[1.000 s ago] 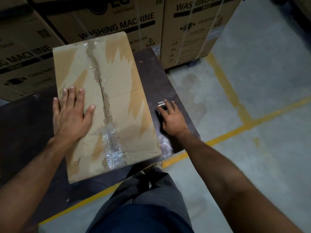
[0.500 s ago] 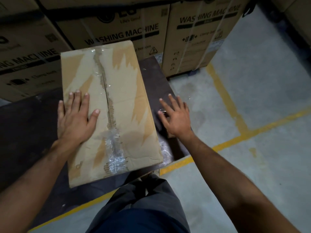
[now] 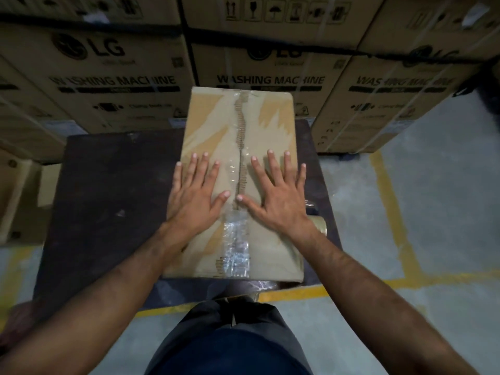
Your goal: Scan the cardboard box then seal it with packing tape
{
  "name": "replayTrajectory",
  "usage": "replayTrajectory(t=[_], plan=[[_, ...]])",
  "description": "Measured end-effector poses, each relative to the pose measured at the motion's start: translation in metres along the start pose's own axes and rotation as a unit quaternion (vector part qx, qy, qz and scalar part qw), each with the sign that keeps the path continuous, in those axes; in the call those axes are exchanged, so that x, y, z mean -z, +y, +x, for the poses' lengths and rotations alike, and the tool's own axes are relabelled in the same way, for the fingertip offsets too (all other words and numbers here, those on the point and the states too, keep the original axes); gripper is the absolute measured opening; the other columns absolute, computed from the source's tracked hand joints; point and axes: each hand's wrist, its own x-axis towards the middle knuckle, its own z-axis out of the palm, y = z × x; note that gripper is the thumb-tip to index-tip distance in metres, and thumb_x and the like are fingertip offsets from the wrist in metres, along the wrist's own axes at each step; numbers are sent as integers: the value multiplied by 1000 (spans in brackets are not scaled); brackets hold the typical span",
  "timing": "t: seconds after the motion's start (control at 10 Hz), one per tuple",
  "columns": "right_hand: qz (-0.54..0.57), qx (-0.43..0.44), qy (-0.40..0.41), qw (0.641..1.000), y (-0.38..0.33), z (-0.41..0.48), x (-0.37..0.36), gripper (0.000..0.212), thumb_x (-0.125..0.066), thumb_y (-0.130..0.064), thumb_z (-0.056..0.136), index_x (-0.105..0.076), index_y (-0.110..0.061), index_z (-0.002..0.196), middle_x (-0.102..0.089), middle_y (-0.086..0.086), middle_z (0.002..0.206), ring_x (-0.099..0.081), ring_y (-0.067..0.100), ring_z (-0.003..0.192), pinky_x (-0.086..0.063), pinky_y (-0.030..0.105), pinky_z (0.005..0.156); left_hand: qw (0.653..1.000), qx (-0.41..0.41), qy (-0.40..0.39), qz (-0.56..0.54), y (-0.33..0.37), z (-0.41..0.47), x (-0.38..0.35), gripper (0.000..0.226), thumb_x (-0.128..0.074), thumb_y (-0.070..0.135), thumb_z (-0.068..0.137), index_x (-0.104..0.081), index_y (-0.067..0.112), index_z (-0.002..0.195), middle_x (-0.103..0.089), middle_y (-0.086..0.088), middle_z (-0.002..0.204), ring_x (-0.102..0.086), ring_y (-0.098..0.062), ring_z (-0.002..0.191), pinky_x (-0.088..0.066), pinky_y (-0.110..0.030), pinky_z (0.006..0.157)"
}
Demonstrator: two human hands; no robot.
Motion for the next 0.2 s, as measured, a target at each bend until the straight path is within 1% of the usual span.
replayTrajectory(t=[0.1,0.2], plan=[[-23,11,4,1000,-6,6,5,91,-21,-89,94,7,-43,167,11,4,179,19,37,163,7,72,126,1000,5,3,-9,0,1,4,80,-27,66,105,-13,24,171,-3,-7,181,2,-28,168,-1,-57,134],[-20,21,31,999,-4,15,14,89,-25,-87,95,-2,-42,168,4,4,180,14,37,164,5,73,125,999,14,12,-28,-4,9,11,82,-24,70,104,-7,27,172,4,-4,181,10,-26,167,3,-57,134]])
